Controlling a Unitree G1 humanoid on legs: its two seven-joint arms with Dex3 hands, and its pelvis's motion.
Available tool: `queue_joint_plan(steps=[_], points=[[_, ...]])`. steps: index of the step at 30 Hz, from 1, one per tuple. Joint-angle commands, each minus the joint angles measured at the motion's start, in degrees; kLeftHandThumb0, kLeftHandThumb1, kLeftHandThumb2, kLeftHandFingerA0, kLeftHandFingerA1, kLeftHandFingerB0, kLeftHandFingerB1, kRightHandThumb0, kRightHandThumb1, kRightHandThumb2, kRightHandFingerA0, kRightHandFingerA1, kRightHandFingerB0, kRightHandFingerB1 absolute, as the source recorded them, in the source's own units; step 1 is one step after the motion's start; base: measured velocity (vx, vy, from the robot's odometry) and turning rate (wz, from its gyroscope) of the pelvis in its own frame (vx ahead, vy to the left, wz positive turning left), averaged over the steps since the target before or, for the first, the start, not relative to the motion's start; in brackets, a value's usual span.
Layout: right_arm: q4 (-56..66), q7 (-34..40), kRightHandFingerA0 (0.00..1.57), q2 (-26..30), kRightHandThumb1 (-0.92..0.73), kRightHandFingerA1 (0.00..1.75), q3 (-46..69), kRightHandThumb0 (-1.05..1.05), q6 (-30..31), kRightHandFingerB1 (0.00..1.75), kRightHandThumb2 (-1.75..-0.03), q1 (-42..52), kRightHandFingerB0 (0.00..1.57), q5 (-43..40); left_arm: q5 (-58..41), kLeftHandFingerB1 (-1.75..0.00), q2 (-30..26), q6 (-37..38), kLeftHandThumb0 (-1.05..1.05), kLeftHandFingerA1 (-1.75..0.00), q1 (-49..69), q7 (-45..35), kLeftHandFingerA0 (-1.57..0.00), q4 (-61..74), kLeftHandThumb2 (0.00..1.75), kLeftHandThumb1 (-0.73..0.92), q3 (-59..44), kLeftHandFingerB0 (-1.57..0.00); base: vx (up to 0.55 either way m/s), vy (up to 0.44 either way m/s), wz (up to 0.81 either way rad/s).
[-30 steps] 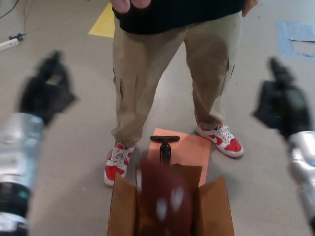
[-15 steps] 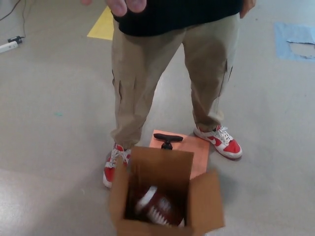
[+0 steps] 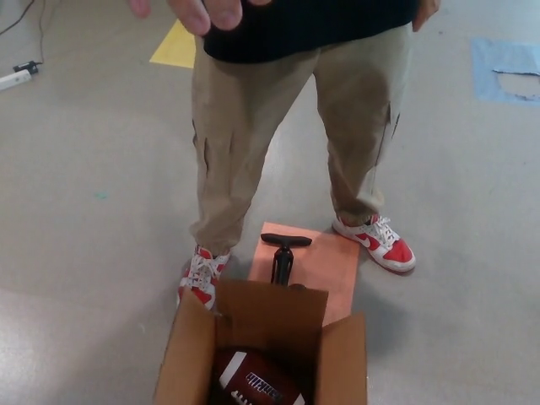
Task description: Use both hands to pick up a football from a person and place it into a container beneath
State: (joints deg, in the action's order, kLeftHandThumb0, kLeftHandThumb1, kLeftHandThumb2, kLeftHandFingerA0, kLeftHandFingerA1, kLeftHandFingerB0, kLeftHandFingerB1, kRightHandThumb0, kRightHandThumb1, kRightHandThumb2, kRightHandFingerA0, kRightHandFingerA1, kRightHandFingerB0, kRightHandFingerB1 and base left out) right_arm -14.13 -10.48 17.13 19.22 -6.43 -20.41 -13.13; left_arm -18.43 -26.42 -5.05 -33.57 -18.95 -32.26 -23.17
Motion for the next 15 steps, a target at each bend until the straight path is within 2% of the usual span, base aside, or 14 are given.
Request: queue_joint_plan(steps=[1, 3, 4, 7, 8, 9, 10, 11, 12, 15], points=[[-1.2, 0.3, 0.00, 0.0, -0.74, 0.03, 0.0, -0.84, -1.3, 0.06, -0.94, 0.0, 0.00, 0.2, 0.3, 0.00, 0.0, 0.3, -0.99, -0.06, 1.3, -0.3, 0.00, -0.3, 1.17, 0.88, 0.7, 0.00, 0.00, 0.000, 0.00], [-1.4, 0.8, 0.00, 0.0, -0.74, 0.04, -0.3, -0.85, -1.2, 0.06, -0.96, 0.0, 0.00, 0.7, 0.3, 0.00, 0.3, 0.3, -0.98, -0.06, 1.4, -0.3, 0.00, -0.4, 1.16, 0.88, 0.9, 0.00, 0.00, 0.000, 0.00], [-2.1, 1.3, 0.00, -0.3, -0.80, 0.12, -0.5, -0.86, -1.4, 0.11, -1.13, -0.2, 0.00, 1.0, 0.3, 0.00, 0.4, 0.7, -0.98, -0.05, 1.6, -0.8, 0.00, -0.8, 1.16, 0.88, 1.2, 0.00, 0.00, 0.000, 0.00], [-3.9, 1.9, 0.00, -0.9, -0.80, 0.13, -0.9, -0.85, -2.2, 0.11, -1.14, -0.6, 0.00, 1.6, 0.6, 0.00, 1.2, 2.4, -0.95, -0.06, 2.1, -1.3, 0.00, -2.1, 1.14, 0.88, 1.6, 0.00, 0.00, 0.000, 0.00], [-5.3, 1.7, 0.00, -1.1, -0.73, 0.07, -1.4, -0.83, -2.9, 0.06, -0.94, -0.8, 0.00, 1.9, 0.9, -0.01, 1.6, 3.8, -0.94, -0.06, 2.2, -1.6, 0.00, -3.5, 1.15, 0.89, 1.9, 0.00, 0.00, 0.000, 0.00], [-6.8, 1.9, 0.00, -1.6, -0.78, 0.12, -1.9, -0.87, -3.6, 0.10, -1.13, -0.7, 0.00, 2.4, 1.2, 0.00, 2.3, 4.9, -0.96, -0.03, 2.7, -2.2, 0.00, -4.8, 1.14, 0.88, 2.4, 0.00, 0.00, 0.000, 0.00], [-9.9, 2.3, 0.00, -2.6, -0.71, 0.07, -2.7, -0.86, -5.3, 0.07, -0.94, -0.4, 0.00, 3.4, 1.8, 0.00, 3.4, 6.1, -0.96, -0.04, 4.0, -3.1, 0.00, -6.6, 1.14, 0.87, 3.4, 0.00, 0.00, 0.000, 0.00], [-11.2, 2.5, 0.00, -3.0, -0.71, 0.07, -3.1, -0.86, -6.1, 0.07, -0.94, -0.2, 0.00, 3.8, 2.0, 0.00, 3.8, 6.3, -0.96, -0.04, 4.6, -3.3, 0.00, -7.0, 1.14, 0.87, 3.8, 0.00, 0.00, 0.000, 0.00], [-14.2, 2.8, 0.00, -4.0, -0.79, 0.13, -3.7, -0.88, -8.2, 0.10, -1.14, 0.5, 0.00, 4.6, 2.7, -0.01, 5.0, 7.8, -0.94, -0.06, 6.2, -3.0, 0.00, -7.8, 1.13, 0.86, 4.6, 0.00, 0.00, 0.000, 0.00], [-26.2, 4.9, 0.00, -5.3, -0.84, 0.13, -6.5, -0.88, -10.1, 0.10, -1.15, 1.9, 0.00, 8.1, 5.0, -0.02, 8.1, 12.7, -0.94, -0.08, 10.6, -2.8, 0.00, -11.4, 1.13, 0.84, 7.4, 0.00, 0.00, 0.000, 0.00]])
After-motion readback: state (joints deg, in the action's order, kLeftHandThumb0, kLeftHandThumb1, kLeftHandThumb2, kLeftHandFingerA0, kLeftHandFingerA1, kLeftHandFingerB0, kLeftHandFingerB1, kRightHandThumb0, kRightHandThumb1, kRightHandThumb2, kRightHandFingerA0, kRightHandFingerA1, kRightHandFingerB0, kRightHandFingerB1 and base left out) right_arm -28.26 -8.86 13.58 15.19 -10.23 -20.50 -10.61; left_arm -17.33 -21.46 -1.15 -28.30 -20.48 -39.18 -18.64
